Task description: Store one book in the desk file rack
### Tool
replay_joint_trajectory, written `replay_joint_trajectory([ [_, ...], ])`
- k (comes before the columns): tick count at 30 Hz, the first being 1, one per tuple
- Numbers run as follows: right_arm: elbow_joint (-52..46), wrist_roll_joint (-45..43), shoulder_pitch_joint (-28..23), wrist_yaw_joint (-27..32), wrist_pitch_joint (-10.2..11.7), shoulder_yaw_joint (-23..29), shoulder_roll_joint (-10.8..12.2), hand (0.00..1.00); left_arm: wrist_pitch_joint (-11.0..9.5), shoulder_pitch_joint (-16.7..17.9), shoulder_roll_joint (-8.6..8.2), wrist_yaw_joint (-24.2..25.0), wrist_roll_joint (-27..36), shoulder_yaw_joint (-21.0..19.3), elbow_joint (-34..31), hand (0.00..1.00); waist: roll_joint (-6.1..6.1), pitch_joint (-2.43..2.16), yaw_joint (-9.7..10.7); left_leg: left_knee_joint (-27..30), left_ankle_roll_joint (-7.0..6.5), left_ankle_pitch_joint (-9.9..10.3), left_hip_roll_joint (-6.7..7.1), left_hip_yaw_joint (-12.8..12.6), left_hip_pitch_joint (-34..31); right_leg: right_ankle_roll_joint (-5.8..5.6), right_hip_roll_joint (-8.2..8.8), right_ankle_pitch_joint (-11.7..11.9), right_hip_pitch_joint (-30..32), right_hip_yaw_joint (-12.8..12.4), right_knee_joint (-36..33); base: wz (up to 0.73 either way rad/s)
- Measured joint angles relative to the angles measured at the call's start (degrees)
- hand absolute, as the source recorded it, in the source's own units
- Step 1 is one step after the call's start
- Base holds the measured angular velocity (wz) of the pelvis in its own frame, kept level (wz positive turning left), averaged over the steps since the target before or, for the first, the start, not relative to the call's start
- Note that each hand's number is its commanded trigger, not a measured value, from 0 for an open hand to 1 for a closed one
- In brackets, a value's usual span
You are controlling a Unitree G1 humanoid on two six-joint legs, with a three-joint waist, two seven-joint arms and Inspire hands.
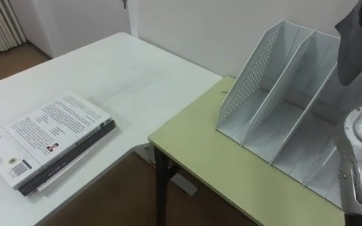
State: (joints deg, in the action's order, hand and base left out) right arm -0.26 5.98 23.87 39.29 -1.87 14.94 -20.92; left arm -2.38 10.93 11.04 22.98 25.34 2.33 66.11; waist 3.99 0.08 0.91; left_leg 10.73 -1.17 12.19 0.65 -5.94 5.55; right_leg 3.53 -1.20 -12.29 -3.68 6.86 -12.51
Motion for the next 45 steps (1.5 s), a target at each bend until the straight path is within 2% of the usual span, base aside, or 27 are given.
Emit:
replay_joint_trajectory([
  [5,0.71,-0.1,0.0,0.23,0.0,0.13,0.0,1.0,0.64,0.06,0.07,-0.44,-2.58,-0.65,-1.53,0.0,0.2,-0.14,-0.05,0.02,-0.01,-0.01,0.01,0.03,-0.25,-0.01,0.03,0.0,0.52,-0.12,0.0,-0.02],
  [14,2.74,-1.78,0.0,0.59,0.03,0.8,0.0,1.0,0.73,0.3,-0.19,-1.62,-2.58,-0.46,-2.0,0.0,-0.2,-0.5,0.0,0.07,-0.01,-0.01,-0.02,0.3,-0.25,0.0,0.1,0.0,0.56,0.5,-0.13,0.0],
  [22,6.87,-1.66,0.06,-0.06,0.53,1.59,0.01,1.0,0.82,0.37,-0.49,-2.49,-2.52,-0.36,-1.99,0.0,-0.71,-0.21,0.16,0.07,-0.01,-0.01,0.02,1.28,-0.18,0.04,0.16,0.03,0.35,1.27,-0.03,0.0],
  [45,11.47,-1.12,-0.94,0.11,0.83,-0.61,0.23,1.0,1.04,0.14,-0.34,-2.55,-1.22,0.51,-1.67,0.0,-0.84,-0.11,0.06,0.08,-0.01,0.0,0.03,1.33,0.18,0.05,0.18,0.04,-0.24,1.32,-0.05,0.0],
])
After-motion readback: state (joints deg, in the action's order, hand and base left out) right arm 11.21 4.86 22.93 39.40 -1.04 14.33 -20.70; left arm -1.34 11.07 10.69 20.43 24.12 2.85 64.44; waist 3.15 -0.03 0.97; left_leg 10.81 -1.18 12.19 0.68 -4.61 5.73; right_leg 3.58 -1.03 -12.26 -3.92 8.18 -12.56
